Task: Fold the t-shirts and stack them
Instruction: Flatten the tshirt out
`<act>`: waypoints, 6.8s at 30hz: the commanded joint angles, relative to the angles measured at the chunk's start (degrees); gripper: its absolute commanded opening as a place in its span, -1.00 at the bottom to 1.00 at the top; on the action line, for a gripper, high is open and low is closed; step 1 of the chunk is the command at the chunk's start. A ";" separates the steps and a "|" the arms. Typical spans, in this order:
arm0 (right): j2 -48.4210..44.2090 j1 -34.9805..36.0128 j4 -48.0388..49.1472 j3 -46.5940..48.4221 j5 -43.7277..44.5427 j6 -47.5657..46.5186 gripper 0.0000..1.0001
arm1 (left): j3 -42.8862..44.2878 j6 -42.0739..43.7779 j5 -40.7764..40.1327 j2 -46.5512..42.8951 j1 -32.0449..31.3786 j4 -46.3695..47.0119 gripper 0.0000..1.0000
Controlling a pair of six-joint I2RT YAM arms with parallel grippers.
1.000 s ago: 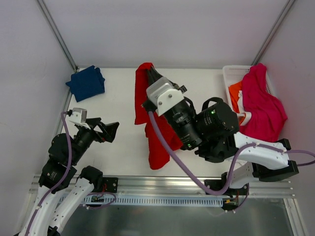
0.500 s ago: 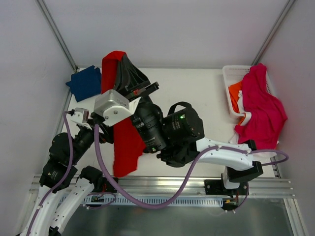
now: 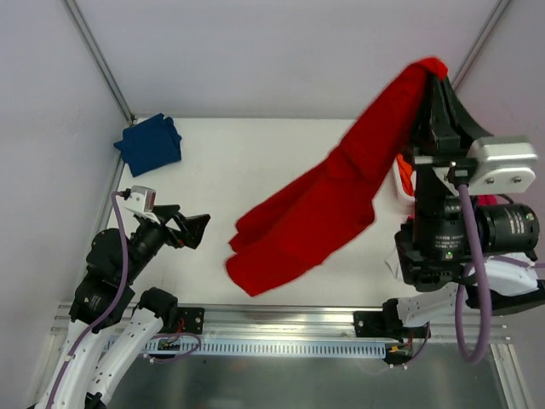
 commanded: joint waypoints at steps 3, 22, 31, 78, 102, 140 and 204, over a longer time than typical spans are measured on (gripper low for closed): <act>-16.07 -0.41 21.08 -36.46 17.70 0.93 -0.99 | -0.42 1.03 0.74 0.15 0.51 1.29 0.98; -42.65 -2.70 -42.98 -59.33 43.83 57.49 -0.99 | -1.98 -12.57 17.85 14.18 -0.02 7.32 0.98; -41.06 -3.05 -54.39 -58.36 45.85 67.86 -0.99 | -1.15 -19.18 -3.99 41.17 -29.00 19.74 0.97; -42.38 -3.14 -114.36 -51.06 47.44 125.53 -0.99 | 7.32 -67.52 -45.84 75.47 -64.71 26.16 0.64; -44.14 -3.14 -114.71 -52.56 47.00 126.23 -0.99 | 1.86 -65.86 -28.09 87.86 -57.59 52.70 0.73; -43.61 -3.05 -114.80 -53.79 46.21 128.34 -0.99 | -1.03 -68.23 -35.73 85.58 -56.01 44.89 0.23; -39.84 -1.21 -104.39 -5.64 1.07 84.30 -0.99 | 64.69 14.21 -44.93 21.86 -53.90 -17.87 -1.00</act>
